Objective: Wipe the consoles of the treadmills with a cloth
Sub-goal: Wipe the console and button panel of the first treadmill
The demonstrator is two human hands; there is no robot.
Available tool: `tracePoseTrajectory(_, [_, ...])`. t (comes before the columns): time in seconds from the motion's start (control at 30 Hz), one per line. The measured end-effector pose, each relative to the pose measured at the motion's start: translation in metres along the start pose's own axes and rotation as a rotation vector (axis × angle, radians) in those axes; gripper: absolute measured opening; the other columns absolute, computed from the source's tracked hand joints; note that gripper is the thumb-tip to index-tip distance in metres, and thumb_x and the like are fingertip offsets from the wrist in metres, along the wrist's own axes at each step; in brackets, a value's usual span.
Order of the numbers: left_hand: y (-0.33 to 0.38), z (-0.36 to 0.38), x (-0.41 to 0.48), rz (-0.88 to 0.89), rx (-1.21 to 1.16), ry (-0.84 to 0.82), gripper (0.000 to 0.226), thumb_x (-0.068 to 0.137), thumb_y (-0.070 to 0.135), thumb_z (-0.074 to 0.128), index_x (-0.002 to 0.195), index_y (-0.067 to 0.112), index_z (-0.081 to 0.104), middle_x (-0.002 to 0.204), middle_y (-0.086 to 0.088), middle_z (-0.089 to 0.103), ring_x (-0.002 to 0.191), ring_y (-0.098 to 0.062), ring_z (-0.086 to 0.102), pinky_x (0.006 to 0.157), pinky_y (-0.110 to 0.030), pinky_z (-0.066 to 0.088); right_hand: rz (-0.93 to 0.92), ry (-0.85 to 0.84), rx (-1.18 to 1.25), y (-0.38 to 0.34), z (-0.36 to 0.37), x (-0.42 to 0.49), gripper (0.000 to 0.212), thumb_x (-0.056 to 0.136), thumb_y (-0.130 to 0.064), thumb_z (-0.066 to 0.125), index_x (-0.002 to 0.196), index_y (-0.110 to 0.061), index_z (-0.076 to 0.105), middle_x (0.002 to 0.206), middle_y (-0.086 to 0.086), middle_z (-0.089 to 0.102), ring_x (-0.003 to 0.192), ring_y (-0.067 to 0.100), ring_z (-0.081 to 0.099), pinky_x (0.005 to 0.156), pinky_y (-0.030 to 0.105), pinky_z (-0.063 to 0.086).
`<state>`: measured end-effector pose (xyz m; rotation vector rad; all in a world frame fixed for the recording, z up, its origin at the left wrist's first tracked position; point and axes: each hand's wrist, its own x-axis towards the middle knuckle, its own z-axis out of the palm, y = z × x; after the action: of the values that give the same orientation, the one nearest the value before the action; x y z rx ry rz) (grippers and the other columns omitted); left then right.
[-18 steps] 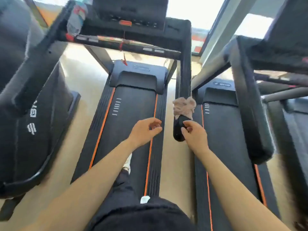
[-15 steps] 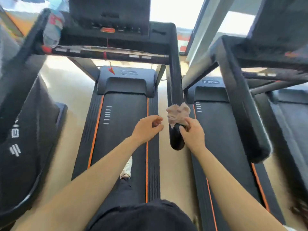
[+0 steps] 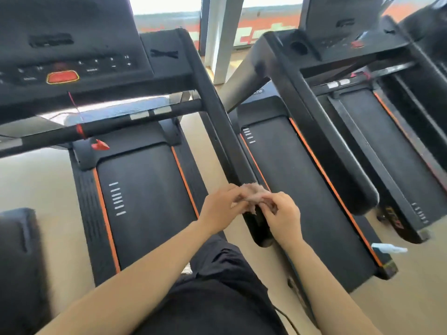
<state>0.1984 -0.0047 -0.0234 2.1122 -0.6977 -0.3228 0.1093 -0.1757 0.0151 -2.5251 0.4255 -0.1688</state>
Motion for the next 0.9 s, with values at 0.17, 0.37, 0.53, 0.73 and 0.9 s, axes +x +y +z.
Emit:
tracePoseTrajectory(0.17, [-0.026,-0.079,0.017,-0.026,-0.094,0.016,0.012,0.094,0.035,0.062,0.098,0.027,0.070,0.095,0.014,0.071,0.093,-0.009,0.062,0.085,-0.035,0.051,-0.115,-0.013,0.100,-0.048,0.011,0.040,0.023,0.089,-0.005,0.074,0.105,-0.021,0.074,0.088,-0.017,0.057,0.086,0.001,0.057,0.077,0.015,0.046])
tracePoseTrajectory(0.37, [-0.074,-0.182,0.056,-0.229,-0.255,0.131,0.022,0.095,0.017,0.069,0.092,0.039,0.066,0.088,0.025,0.069,0.081,0.001,0.063,0.076,-0.017,0.048,-0.243,-0.162,0.164,-0.102,0.059,0.137,0.024,0.083,0.001,0.078,0.104,-0.011,0.074,0.087,-0.016,0.051,0.082,-0.012,0.055,0.073,0.002,0.038])
tracePoseTrajectory(0.53, [-0.096,-0.254,0.099,-0.316,-0.282,0.226,0.008,0.093,0.023,0.063,0.093,0.030,0.067,0.082,0.022,0.070,0.075,0.001,0.062,0.070,-0.018,0.051,-0.153,-0.370,0.460,-0.161,0.094,0.222,0.031,0.083,-0.010,0.083,0.111,-0.021,0.073,0.082,-0.012,0.060,0.063,0.009,0.055,0.068,0.016,0.044])
tracePoseTrajectory(0.73, [-0.106,-0.321,0.134,-0.327,-0.283,0.203,0.015,0.098,0.007,0.062,0.096,0.021,0.066,0.084,0.026,0.071,0.078,0.008,0.062,0.076,-0.008,0.045,-0.366,-0.601,0.662,-0.235,0.132,0.310,0.051,0.086,-0.003,0.076,0.131,-0.024,0.066,0.117,-0.018,0.064,0.068,0.013,0.056,0.071,0.020,0.049])
tracePoseTrajectory(0.9, [-0.125,-0.360,0.148,-0.369,-0.287,0.325,0.011,0.094,0.020,0.059,0.096,0.024,0.069,0.090,0.018,0.071,0.083,0.002,0.061,0.079,-0.014,0.046,-0.354,-0.718,0.536,-0.269,0.149,0.360,0.008,0.088,-0.014,0.076,0.090,-0.018,0.070,0.076,-0.005,0.064,0.063,0.004,0.053,0.063,0.017,0.041])
